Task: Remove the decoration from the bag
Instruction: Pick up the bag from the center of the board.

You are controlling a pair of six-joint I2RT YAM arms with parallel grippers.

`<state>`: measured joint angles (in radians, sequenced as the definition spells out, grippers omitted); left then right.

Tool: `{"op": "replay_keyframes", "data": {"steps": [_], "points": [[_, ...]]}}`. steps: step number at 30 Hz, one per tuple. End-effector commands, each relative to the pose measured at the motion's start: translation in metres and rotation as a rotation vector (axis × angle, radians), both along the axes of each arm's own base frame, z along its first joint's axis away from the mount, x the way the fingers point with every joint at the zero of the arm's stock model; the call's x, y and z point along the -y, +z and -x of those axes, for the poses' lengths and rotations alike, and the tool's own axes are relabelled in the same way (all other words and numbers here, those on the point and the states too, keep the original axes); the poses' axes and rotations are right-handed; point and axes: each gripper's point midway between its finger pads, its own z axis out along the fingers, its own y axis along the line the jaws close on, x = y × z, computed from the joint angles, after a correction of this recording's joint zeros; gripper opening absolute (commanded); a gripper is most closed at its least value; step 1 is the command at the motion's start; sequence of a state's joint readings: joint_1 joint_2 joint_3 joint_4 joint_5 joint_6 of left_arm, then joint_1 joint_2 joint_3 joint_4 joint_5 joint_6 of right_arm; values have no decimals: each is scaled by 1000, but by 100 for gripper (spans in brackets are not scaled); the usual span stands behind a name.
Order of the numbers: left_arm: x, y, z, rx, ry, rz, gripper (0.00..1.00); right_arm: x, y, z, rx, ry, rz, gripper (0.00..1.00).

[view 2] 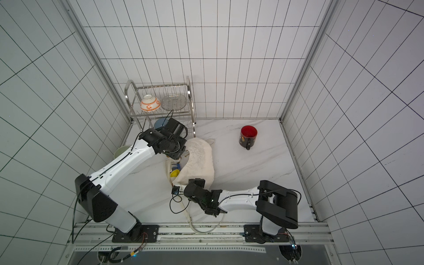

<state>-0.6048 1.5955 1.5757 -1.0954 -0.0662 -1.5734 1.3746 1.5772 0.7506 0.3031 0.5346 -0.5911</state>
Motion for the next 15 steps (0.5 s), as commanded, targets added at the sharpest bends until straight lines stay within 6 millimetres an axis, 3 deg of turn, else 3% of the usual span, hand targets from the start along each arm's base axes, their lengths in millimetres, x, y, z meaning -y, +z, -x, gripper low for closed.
{"op": "replay_keyframes", "data": {"steps": [1, 3, 5, 6, 8, 11, 15], "points": [[-4, 8, 1, 33, -33, -5, 0, -1, 54, 2, -8, 11, -206, 0], [-8, 7, 0, 33, -34, 4, 1, 4, 66, 10, -69, 59, -265, 0], [-10, 6, -4, 48, -47, 46, 10, 11, 80, 16, -134, 84, -333, 0], [-11, 9, -7, 72, -55, 65, 17, 17, 93, 18, -163, 95, -389, 0], [-11, 19, -11, 131, -78, 101, 36, 26, 96, 19, -222, 105, -420, 0], [-13, 37, -17, 233, -128, 123, 60, 41, 118, 13, -306, 100, -526, 0], [-9, 54, -17, 354, -242, 151, 80, 55, 144, -2, -415, 63, -657, 0]]}}
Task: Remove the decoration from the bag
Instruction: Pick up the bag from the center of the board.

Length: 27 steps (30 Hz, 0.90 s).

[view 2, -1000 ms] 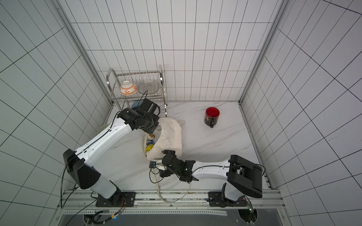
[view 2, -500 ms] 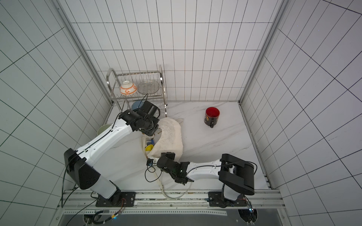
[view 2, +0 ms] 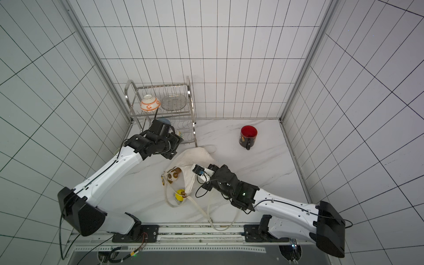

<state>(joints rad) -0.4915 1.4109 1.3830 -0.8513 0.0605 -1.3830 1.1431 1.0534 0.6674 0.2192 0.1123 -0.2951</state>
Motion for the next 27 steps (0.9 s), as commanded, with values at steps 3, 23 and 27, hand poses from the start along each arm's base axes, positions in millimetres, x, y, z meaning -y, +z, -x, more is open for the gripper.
{"op": "replay_keyframes", "data": {"steps": [3, 23, 27], "points": [[14, 47, -5, 284, -229, 4, 90, 5, 27, -7, -206, 10, -147, 0], [54, -2, 149, 1027, -1368, -604, 83, 15, 58, -53, -541, -118, -362, 0], [81, -24, 155, 1060, -1426, -642, 84, 16, 58, -56, -568, -132, -369, 0]]}}
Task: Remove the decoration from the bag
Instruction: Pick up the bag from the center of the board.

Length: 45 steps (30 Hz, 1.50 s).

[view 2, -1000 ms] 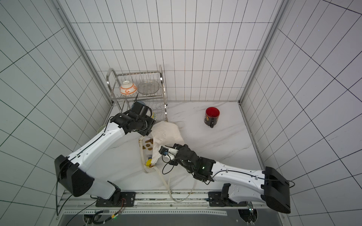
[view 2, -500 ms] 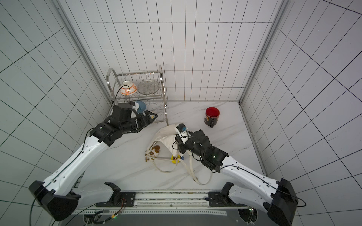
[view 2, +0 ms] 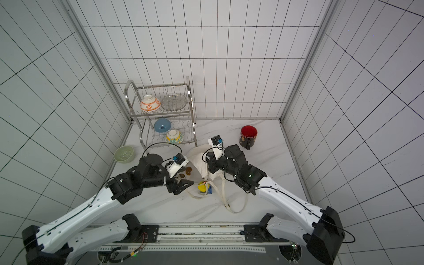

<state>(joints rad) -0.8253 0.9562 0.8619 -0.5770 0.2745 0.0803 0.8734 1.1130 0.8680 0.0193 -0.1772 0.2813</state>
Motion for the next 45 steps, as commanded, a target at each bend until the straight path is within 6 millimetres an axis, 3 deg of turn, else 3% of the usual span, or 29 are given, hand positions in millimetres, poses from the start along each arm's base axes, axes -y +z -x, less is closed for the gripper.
{"op": "replay_keyframes", "data": {"steps": [1, 5, 11, 21, 26, 28, 31, 38, 42, 45], "points": [[18, -9, -7, 152, -37, -40, 84, -2, 30, -4, -2, -5, -77, 0], [30, -35, -8, 203, -13, -88, 84, 1, 31, -7, -11, -20, -76, 0], [48, -48, -8, 212, 6, -26, 84, 4, 28, -11, -40, -42, -83, 0], [64, -85, -9, 288, 91, -116, 79, 7, 20, -17, -101, -89, -118, 0], [58, -95, -22, 336, 210, -180, 61, 11, 15, -17, -122, -109, -133, 0], [52, -95, -29, 352, 260, -202, 53, 13, 14, -17, -123, -118, -132, 0], [43, -89, -36, 373, 318, -227, 29, 15, 11, -16, -126, -120, -124, 0], [36, -75, -28, 356, 303, -198, 24, 20, 5, -20, -129, -143, -116, 0], [32, -59, -19, 353, 258, -180, 10, 26, 0, -23, -136, -161, -114, 0], [29, -43, -10, 342, 207, -158, 8, 30, -6, -24, -147, -169, -109, 0]]}}
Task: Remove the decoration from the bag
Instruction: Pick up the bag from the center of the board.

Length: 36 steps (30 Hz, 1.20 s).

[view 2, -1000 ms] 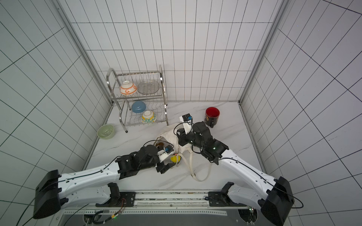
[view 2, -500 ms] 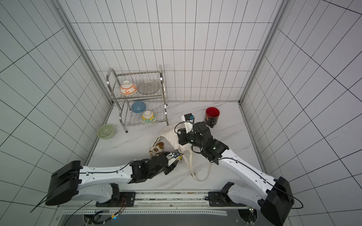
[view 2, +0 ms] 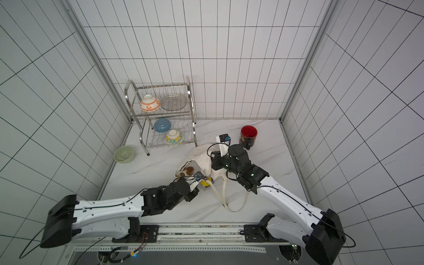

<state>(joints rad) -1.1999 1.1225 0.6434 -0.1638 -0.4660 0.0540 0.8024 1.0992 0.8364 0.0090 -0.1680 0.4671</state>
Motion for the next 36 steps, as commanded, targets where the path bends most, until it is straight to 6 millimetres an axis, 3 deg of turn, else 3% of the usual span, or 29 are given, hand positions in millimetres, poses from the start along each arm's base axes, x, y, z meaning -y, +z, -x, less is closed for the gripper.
{"op": "replay_keyframes", "data": {"steps": [1, 4, 8, 13, 16, 22, 26, 29, 36], "points": [[1, 21, 12, -23, -68, 18, 7, 8, 5, -5, 14, -34, -28, 0], [-2, 40, 21, -43, -107, 39, 0, 10, -2, -6, 1, -32, -14, 0], [-16, 88, 24, -10, -117, 115, 0, 14, -19, -4, -13, -12, 22, 0], [-41, 153, 13, 13, -112, 259, 0, 15, -44, 9, -36, 76, 83, 0], [-46, 174, 8, -5, -155, 337, 0, 9, -54, 21, -57, 160, 87, 0], [-44, 197, -10, -60, -197, 444, 0, 3, -63, 38, -70, 277, 113, 11], [-29, 197, -18, -142, -250, 478, 0, 7, -62, 38, -52, 286, 161, 26], [-17, 198, -21, -202, -291, 486, 0, 21, -57, 30, -20, 244, 214, 39], [-9, 200, -39, -284, -286, 525, 0, 62, -29, 27, 49, 202, 301, 53]]}}
